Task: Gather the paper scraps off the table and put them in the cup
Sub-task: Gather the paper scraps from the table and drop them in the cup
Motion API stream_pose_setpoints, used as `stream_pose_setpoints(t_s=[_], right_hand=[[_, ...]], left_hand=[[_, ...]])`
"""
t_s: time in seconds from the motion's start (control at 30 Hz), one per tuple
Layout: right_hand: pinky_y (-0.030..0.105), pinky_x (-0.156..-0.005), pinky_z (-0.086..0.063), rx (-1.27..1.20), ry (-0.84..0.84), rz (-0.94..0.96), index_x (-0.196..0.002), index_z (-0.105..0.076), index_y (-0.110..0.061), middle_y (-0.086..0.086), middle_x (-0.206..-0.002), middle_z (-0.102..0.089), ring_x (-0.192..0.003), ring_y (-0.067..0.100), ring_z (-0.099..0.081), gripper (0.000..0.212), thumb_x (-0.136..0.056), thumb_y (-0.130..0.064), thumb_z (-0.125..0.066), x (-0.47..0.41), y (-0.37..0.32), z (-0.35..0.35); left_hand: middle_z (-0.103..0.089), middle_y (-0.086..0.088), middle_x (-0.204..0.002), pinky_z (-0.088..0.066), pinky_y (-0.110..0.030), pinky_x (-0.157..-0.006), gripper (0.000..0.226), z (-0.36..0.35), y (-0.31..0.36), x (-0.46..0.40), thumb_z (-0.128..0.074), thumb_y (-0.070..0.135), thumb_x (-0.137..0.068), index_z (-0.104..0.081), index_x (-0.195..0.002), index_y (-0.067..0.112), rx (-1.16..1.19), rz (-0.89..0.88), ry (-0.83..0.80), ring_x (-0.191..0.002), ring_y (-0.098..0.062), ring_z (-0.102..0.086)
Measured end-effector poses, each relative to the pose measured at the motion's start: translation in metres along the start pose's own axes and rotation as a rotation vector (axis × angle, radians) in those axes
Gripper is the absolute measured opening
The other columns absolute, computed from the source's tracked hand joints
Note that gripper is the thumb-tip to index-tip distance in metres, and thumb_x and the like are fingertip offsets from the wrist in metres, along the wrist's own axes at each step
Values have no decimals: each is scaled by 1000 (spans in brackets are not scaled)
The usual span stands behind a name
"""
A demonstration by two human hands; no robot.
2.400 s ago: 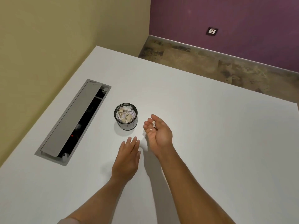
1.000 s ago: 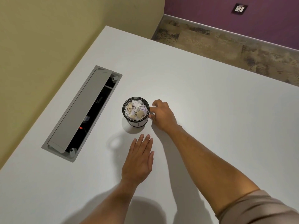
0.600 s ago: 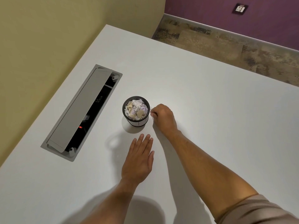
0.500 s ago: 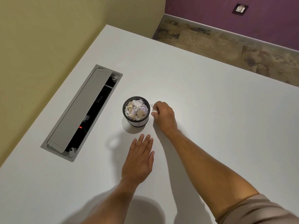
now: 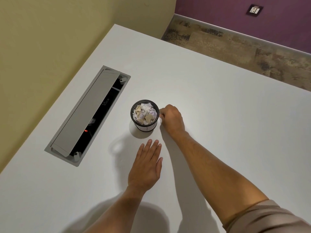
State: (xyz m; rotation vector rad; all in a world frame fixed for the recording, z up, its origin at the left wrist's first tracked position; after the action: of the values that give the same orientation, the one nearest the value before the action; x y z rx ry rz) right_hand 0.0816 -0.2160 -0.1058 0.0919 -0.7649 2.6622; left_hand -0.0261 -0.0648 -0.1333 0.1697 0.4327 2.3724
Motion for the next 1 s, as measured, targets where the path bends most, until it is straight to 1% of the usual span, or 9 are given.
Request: stream_pose_setpoints(t_s=[0.1, 0.27, 0.43, 0.53, 0.63, 0.73, 0.8, 0.87, 1.0], right_hand=[[30, -61, -29, 4, 8, -33, -74, -61, -6, 12, -84, -58, -74, 25, -43, 20, -78, 10, -49, 4, 3, 0], [29, -69, -46, -279, 22, -216, -81, -73, -12, 3, -84, -72, -81, 23, -62, 8, -82, -12, -65, 11, 20, 6], [28, -67, -52, -622, 235, -377, -80, -76, -17, -10, -67, -68, -66, 10, -63, 7, -84, -21, -72, 41, 29, 36], [16, -64, -46, -791, 370, -359, -81, -76, -19, -14, -64, -66, -59, -4, -57, 4, -84, -19, -73, 52, 15, 56], [9, -67, -42, -777, 397, -199, -86, -76, -18, -13, -77, -71, -70, -6, -59, 5, -85, -18, -71, 55, -18, 71], [25, -79, -45, -652, 317, -77, -94, -77, -20, -16, -81, -69, -89, 9, -59, 12, -88, -18, -67, 53, -45, 70], [28, -86, -46, -628, 242, -50, -102, -76, -22, -19, -85, -61, -98, 11, -55, 18, -91, -18, -62, 52, -52, 62], [27, -91, -45, -630, 210, -47, -111, -73, -23, -12, -92, -57, -104, 11, -54, 24, -94, -16, -57, 53, -53, 59], [26, -97, -42, -641, 227, -1, -126, -64, -22, -3, -110, -60, -115, 15, -51, 40, -94, -4, -47, 60, -47, 66]], left_hand=[[-34, -1, -156, -22, -44, -120, 50, -1, 0, 0, -33, 33, -103, -39, -148, 13, -3, 3, -13, -149, -18, -19], [-35, -2, -156, -22, -44, -119, 49, 0, 0, -1, -35, 31, -102, -40, -147, 12, -1, -1, -9, -149, -19, -20], [-34, -2, -156, -22, -45, -120, 49, -2, 0, 0, -34, 32, -103, -38, -148, 12, 0, -14, -14, -149, -19, -18], [-33, -1, -156, -21, -44, -120, 50, -2, 0, -1, -32, 31, -103, -37, -148, 12, 11, -12, -22, -149, -18, -18], [-33, -1, -157, -20, -43, -120, 50, -1, 0, 0, -33, 29, -102, -37, -149, 12, 24, -7, -32, -150, -17, -16], [-30, -3, -158, -18, -43, -121, 53, 2, 0, -1, -30, 30, -101, -32, -150, 11, 46, -3, -43, -150, -18, -13], [-30, -4, -158, -18, -44, -121, 54, 3, 1, -1, -29, 31, -102, -29, -151, 10, 39, -5, -53, -150, -18, -14], [-29, -4, -158, -17, -43, -121, 54, 2, 1, -2, -30, 31, -102, -27, -152, 10, 33, 3, -59, -150, -18, -13], [-29, -2, -158, -18, -43, -121, 54, 2, 2, -1, -35, 29, -101, -29, -151, 11, 36, -13, -30, -150, -17, -13]])
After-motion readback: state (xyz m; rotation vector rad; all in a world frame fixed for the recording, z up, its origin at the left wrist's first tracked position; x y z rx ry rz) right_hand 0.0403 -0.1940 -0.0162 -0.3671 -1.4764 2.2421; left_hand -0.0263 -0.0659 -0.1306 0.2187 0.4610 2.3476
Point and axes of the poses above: each hand's wrist, its own x-axis away from the middle knuckle, its own z-axis out of the back of the hand, y = z × x, the point moved 9 cm from there along -x, towards the middle knuckle
